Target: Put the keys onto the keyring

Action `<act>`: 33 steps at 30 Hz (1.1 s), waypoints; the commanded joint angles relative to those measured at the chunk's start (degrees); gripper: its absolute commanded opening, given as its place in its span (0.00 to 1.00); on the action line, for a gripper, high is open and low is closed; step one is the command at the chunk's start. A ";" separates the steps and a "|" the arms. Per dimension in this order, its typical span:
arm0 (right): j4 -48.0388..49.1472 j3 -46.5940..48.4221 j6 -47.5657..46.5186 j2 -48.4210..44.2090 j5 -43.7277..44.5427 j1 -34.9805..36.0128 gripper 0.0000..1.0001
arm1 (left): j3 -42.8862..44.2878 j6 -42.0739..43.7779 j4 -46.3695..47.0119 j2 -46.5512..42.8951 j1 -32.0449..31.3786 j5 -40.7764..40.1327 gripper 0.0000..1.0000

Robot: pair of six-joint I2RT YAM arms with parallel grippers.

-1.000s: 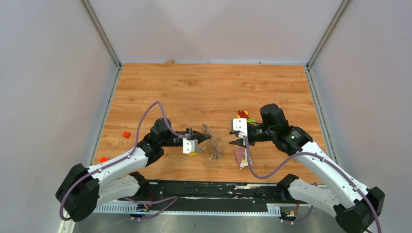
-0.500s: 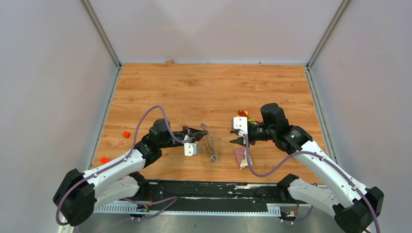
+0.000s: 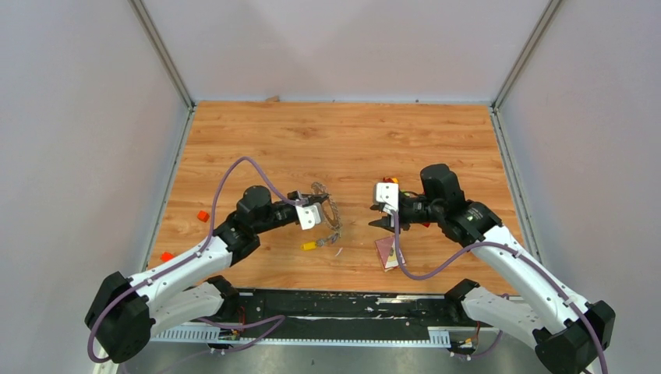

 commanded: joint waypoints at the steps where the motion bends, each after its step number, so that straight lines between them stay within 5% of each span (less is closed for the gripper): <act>1: 2.92 -0.54 0.95 -0.46 -0.15 -0.34 0.41 | 3.22 -4.03 2.97 -0.75 -0.36 -4.27 0.00; 13: 2.99 -0.50 1.16 -0.52 -0.37 -0.36 0.41 | 7.00 -12.96 -1.16 -1.18 -0.32 -14.18 0.00; 33: 5.36 1.12 4.20 3.85 -1.73 -0.26 0.45 | 13.15 -23.75 -9.41 0.29 2.83 -16.49 0.00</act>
